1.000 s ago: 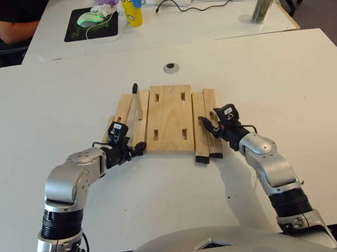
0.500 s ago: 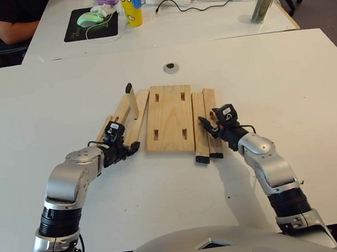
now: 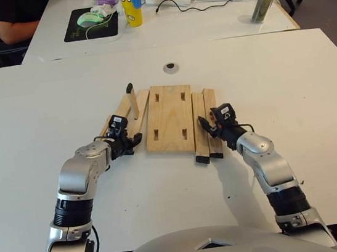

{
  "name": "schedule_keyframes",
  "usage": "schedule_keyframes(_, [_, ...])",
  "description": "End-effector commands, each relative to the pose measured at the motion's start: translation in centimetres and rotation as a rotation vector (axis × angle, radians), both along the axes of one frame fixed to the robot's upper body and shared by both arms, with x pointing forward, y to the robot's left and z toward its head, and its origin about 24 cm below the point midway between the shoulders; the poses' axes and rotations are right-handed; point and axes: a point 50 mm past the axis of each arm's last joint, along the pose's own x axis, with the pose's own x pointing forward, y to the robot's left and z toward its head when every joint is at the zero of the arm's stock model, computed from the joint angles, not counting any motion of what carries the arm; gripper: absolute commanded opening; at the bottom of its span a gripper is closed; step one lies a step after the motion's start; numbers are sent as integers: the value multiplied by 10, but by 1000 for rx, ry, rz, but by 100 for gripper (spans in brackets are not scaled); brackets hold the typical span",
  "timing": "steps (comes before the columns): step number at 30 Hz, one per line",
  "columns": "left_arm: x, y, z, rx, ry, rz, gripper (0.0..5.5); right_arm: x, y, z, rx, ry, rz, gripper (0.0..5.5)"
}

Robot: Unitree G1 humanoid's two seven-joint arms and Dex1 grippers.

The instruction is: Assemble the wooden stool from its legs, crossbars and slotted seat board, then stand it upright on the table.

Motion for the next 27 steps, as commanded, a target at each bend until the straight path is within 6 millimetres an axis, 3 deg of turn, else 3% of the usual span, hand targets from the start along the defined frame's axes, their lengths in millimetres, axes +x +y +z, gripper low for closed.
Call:
schedule_keyframes(1, [-7,1,-12,9,64,-1,238,4,-3,8,5,-28,-14,258])
schedule_keyframes(6, [0,-4,-3,-34,6,11,209,5,-4,9,24,-34,-25,258])
schedule_keyframes(9, [12,-2,16,-72,-112,40,209,4,-4,10,51,-41,-17,258])
schedule_keyframes(12, [26,-2,43,-126,-255,31,209,3,-2,15,136,-45,15,295])
schedule_keyframes(16, [37,-2,73,-222,-359,-53,209,9,-5,37,291,-91,47,348])
schedule_keyframes(19, [41,-2,83,-303,-367,-143,209,15,-12,54,351,-110,97,394])
schedule_keyframes(24, [40,1,106,-536,-327,-416,209,13,-22,89,691,-95,311,469])
schedule_keyframes(27, [42,9,119,-602,-255,-562,209,9,-38,110,783,-69,447,526])
